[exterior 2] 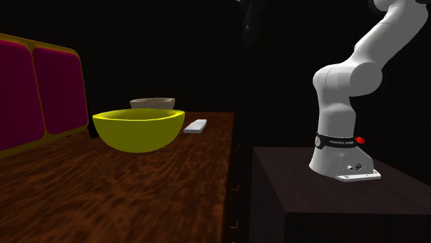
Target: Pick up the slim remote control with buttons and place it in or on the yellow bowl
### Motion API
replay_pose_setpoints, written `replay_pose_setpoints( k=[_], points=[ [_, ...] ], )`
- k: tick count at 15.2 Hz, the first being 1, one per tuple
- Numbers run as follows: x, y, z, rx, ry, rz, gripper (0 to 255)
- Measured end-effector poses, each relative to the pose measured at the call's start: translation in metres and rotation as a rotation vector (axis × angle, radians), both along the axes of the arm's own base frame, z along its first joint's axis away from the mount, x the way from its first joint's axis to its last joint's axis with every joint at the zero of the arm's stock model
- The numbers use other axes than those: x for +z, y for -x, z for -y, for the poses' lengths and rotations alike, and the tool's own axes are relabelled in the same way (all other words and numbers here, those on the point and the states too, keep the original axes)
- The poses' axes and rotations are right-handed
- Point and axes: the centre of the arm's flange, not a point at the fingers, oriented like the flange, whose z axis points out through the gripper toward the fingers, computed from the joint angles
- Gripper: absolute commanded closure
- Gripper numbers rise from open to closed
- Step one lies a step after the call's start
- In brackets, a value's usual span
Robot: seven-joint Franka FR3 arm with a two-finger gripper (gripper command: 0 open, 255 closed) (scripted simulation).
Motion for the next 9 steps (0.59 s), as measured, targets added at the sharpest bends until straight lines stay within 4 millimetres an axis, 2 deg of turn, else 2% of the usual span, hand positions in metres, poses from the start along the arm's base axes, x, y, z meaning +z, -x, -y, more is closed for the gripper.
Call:
replay_pose_setpoints(
  k=[2, 4, 9],
  points=[
    [-0.005, -0.002, 0.004, 0.023, 0.001, 0.0, 0],
    [-0.023, -0.007, 0.016, 0.108, 0.007, -0.001, 0],
    [-0.065, -0.03, 0.058, 0.372, 0.024, -0.001, 0]
  ],
)
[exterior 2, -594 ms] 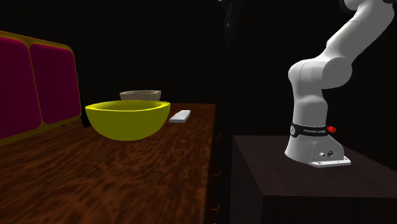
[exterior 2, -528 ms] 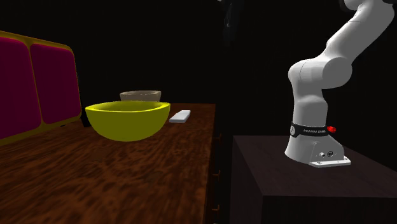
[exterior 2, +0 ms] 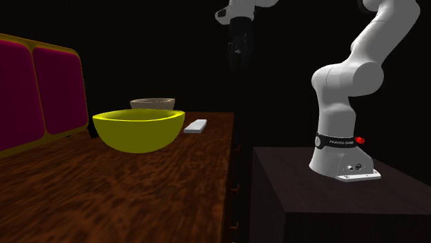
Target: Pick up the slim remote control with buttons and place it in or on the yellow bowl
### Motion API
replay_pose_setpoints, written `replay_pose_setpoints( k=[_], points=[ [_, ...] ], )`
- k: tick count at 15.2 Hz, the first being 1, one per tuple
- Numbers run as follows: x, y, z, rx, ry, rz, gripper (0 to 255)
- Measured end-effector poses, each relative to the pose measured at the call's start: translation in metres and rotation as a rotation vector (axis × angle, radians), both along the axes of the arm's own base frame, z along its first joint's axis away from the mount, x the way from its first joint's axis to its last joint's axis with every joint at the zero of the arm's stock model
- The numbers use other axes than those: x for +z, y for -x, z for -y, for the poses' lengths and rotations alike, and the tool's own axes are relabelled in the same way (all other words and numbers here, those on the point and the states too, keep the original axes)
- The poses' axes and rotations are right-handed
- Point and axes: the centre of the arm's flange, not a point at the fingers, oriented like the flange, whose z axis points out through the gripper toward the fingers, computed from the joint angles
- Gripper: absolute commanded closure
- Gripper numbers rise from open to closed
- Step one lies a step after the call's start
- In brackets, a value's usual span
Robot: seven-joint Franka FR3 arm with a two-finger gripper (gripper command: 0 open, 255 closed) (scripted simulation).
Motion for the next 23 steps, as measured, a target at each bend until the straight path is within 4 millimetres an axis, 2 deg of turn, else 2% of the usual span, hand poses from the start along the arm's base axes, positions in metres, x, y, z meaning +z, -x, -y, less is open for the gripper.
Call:
replay_pose_setpoints(
  k=[4, 11, 16, 19, 23],
  points=[
    [-0.037, -0.024, 0.022, 0.219, 0.014, -0.001, 0],
    [-0.102, -0.084, 0.06, 0.6, 0.039, -0.001, 0],
    [-0.147, -0.13, 0.071, 0.874, 0.057, -0.001, 0],
    [-0.175, -0.157, 0.069, 1.031, 0.068, -0.001, 0],
    [-0.2, -0.164, 0.069, 1.082, 0.071, -0.001, 0]
  ],
)
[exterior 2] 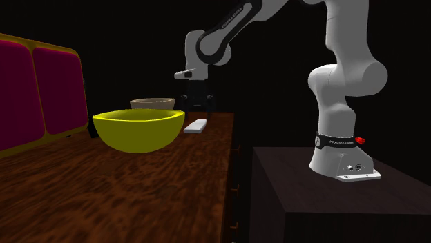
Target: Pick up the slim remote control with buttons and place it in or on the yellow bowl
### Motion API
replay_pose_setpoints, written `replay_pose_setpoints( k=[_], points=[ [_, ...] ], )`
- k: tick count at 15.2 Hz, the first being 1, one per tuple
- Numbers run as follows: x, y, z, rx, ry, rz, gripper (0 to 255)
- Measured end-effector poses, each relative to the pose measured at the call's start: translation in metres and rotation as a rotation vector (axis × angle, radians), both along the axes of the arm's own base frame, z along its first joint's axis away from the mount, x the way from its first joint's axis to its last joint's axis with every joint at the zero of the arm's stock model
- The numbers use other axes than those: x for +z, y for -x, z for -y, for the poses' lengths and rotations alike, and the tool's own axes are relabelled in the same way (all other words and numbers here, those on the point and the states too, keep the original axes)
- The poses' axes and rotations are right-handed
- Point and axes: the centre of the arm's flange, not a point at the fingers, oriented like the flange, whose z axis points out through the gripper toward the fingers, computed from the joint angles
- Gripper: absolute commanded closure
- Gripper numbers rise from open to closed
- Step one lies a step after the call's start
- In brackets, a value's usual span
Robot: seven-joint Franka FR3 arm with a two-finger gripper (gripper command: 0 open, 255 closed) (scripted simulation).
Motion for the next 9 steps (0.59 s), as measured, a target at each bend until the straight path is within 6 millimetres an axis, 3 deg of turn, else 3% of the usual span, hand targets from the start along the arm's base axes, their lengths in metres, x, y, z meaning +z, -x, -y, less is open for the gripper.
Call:
replay_pose_setpoints(
  k=[4, 9],
  points=[
    [-0.019, -0.001, 0.001, 0.004, 0.0, 0.0, 0],
    [-0.023, -0.001, 0.0, 0.004, 0.0, 0.0, 0]
  ],
)
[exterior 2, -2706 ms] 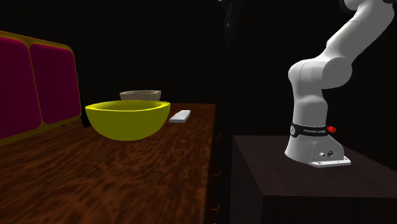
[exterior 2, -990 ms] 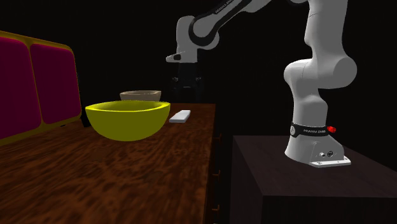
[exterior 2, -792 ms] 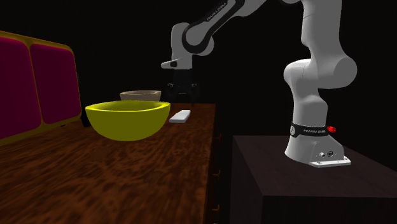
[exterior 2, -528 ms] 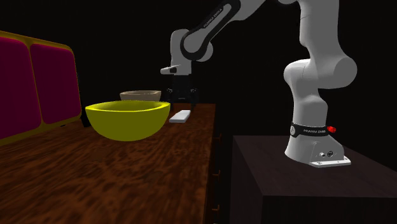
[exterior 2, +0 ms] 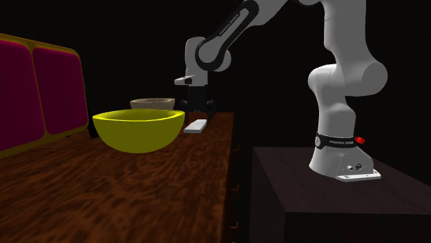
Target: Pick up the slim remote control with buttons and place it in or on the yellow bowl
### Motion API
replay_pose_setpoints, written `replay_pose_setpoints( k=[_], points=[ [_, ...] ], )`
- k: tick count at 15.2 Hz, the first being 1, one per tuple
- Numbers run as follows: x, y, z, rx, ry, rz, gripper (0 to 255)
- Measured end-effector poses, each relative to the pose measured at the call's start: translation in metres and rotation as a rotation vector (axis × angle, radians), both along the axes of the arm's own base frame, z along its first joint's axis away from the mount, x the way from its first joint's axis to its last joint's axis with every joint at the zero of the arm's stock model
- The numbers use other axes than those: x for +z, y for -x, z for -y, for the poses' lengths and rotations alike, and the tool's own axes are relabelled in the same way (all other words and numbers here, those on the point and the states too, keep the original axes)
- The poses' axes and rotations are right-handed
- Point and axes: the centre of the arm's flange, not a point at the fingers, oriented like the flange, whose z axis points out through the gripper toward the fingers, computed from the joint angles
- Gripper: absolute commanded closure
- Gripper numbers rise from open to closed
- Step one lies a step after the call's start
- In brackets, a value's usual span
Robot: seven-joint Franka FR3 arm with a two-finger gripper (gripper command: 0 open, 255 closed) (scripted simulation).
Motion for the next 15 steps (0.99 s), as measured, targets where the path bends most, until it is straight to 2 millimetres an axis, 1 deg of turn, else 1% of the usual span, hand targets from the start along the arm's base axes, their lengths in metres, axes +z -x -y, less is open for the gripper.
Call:
replay_pose_setpoints(
  k=[1, 2, 12, 15],
  points=[
    [0.0, 0.0, 0.0, 0.0, 0.0, 0.0, 0],
    [0.0, 0.0, 0.0, 0.0, 0.0, 0.0, 255],
    [0.0, 0.0, 0.0, 0.0, 0.0, 0.0, 255],
    [0.011, 0.0, 0.0, 0.0, 0.0, 0.0, 255]
  ],
)
